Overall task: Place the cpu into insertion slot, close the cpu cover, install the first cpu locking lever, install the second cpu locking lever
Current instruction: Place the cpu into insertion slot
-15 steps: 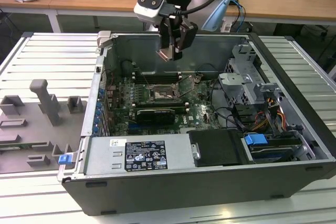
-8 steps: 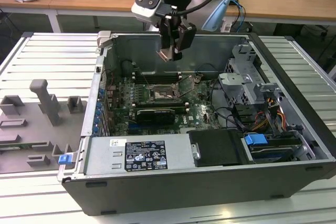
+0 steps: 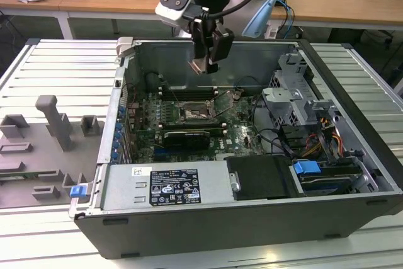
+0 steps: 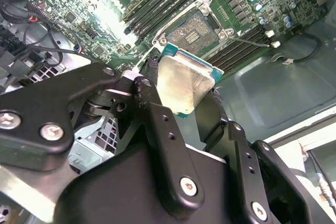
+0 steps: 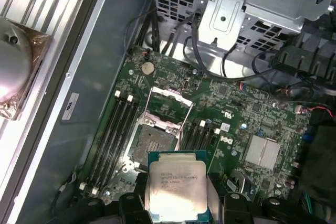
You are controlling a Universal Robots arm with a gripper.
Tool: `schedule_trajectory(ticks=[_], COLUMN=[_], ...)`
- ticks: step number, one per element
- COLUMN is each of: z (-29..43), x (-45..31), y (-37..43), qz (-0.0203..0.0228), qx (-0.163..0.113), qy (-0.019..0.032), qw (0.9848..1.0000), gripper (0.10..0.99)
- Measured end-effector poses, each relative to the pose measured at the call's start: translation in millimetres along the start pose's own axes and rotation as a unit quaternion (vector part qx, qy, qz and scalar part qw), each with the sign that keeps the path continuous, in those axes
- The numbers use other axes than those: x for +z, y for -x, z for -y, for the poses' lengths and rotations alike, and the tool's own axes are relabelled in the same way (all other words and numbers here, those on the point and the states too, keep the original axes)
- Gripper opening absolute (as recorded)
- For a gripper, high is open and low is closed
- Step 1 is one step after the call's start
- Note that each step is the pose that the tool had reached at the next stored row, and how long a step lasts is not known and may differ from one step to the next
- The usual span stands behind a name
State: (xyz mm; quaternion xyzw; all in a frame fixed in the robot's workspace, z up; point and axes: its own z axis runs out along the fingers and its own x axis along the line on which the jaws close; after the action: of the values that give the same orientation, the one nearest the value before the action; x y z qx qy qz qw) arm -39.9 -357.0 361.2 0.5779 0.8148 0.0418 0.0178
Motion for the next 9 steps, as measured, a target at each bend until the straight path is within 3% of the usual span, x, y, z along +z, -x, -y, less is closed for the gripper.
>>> schedule_trajectory(ticks=[5,9], z=[0.2,0.3], x=[1.8,4.0], y=[0.0,0.1], qz=[0.0048,0.0077], qx=[0.053,0.085], qy=[0.0010,0.0016], qw=[0.9986,0.9963], gripper=[0.525,0.525])
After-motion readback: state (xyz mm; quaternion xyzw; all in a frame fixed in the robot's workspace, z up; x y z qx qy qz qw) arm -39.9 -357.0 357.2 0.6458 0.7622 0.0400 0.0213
